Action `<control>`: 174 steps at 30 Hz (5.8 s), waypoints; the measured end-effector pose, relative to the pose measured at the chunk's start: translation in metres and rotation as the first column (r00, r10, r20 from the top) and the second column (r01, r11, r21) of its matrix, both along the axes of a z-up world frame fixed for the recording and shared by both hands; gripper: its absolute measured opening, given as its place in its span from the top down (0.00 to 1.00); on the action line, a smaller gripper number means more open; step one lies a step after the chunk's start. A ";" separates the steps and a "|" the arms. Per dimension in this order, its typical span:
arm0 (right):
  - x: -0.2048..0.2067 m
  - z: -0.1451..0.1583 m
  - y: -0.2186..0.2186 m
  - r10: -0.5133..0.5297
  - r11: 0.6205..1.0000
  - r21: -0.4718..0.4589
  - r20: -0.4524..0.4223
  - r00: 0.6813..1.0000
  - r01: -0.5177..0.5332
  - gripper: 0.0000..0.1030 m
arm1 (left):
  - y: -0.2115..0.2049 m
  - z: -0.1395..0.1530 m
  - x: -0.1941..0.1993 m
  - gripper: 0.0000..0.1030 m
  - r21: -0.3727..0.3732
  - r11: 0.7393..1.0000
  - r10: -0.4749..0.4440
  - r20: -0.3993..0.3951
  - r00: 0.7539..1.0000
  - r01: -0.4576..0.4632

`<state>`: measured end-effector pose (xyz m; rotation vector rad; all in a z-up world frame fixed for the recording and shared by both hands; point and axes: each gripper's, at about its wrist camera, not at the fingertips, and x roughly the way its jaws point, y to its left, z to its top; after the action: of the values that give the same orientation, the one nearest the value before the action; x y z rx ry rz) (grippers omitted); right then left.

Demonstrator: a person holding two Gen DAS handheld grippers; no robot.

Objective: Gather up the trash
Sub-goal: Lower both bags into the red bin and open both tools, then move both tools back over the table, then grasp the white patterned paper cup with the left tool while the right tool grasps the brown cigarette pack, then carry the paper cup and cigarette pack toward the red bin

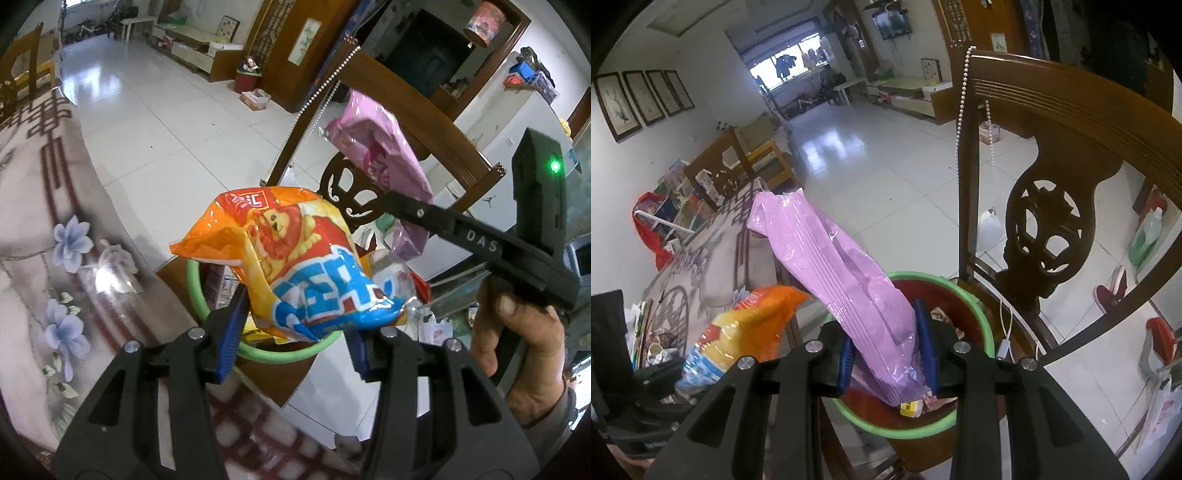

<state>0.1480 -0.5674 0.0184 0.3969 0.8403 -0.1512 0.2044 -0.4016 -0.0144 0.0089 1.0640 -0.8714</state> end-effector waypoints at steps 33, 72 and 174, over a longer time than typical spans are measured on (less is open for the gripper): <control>0.011 0.006 0.023 0.031 0.997 -0.068 0.016 0.999 -0.030 0.15 | 0.064 0.014 0.006 0.05 0.015 0.992 0.128 0.052 0.990 -0.129; -0.012 -0.022 0.356 0.593 0.769 -0.243 -0.073 0.802 -0.591 0.07 | 0.417 0.039 -0.074 0.05 0.032 0.803 0.586 0.141 0.798 -0.595; -0.013 -0.084 0.444 0.795 0.550 -0.207 -0.165 0.583 -0.809 0.50 | 0.442 -0.029 -0.030 0.80 0.152 0.715 0.684 0.050 0.728 -0.682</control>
<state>0.1351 -0.1239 -0.0661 -0.2858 0.9690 0.6024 0.1746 0.0400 -0.0432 -0.2462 1.0332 -0.1006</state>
